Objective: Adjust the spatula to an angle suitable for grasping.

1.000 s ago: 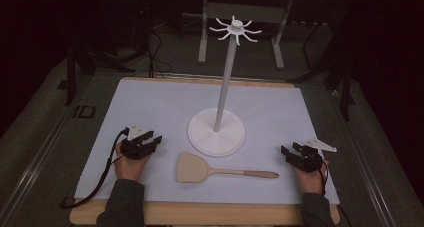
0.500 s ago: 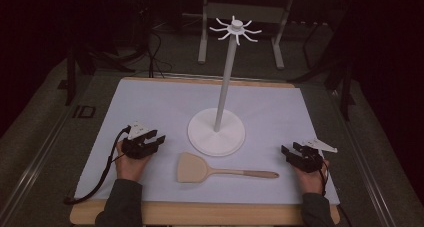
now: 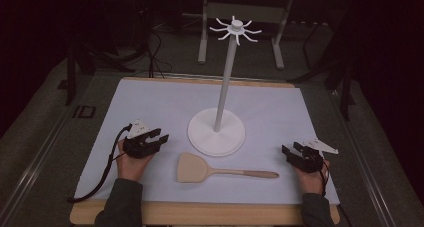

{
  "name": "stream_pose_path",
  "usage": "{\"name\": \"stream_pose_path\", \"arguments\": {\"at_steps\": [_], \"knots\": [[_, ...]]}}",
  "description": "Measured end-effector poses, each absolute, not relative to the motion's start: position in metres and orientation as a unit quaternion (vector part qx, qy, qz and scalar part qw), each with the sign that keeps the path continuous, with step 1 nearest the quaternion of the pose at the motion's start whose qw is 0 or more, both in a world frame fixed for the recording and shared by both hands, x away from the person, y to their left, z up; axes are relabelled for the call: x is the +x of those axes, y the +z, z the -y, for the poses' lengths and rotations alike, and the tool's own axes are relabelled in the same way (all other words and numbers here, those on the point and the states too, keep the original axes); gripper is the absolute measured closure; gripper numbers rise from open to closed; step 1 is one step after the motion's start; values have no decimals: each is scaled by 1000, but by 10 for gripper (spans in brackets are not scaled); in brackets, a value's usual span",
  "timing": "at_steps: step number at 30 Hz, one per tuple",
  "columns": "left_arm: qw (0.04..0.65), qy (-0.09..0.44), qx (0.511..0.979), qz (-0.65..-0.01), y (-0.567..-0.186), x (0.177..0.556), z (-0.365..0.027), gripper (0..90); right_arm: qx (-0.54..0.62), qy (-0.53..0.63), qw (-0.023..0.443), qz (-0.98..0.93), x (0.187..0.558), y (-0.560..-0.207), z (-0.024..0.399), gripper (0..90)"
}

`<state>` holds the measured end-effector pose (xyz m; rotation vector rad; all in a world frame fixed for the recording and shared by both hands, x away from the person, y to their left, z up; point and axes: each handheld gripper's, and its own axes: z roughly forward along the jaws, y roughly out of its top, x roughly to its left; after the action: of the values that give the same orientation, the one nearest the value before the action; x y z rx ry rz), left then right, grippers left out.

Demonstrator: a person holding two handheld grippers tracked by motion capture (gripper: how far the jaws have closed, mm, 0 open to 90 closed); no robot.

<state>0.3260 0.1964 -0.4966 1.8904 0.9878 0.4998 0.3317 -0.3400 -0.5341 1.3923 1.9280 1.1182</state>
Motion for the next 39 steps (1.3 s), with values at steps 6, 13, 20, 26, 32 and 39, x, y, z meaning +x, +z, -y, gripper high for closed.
{"name": "stream_pose_path", "arguments": {"at_steps": [6, 13, 20, 26, 32, 39], "knots": [[456, 195, 776, -389, -491, 325, -188, 594, 512, 410, 254, -710, 332, -534, 340, 437], [457, 182, 784, -379, -489, 325, -182, 585, 511, 408, 254, -712, 332, -534, 339, 437], [451, 174, 799, -359, -485, 324, -174, 586, 510, 407, 254, -714, 332, -534, 339, 437], [450, 171, 810, -337, -479, 321, -161, 585, 510, 407, 253, -714, 332, -534, 339, 437], [443, 164, 826, -307, -473, 319, -143, 585, 510, 407, 252, -714, 333, -534, 339, 437], [435, 140, 845, -277, -474, 316, -117, 592, 510, 409, 252, -714, 332, -534, 339, 437]]}}
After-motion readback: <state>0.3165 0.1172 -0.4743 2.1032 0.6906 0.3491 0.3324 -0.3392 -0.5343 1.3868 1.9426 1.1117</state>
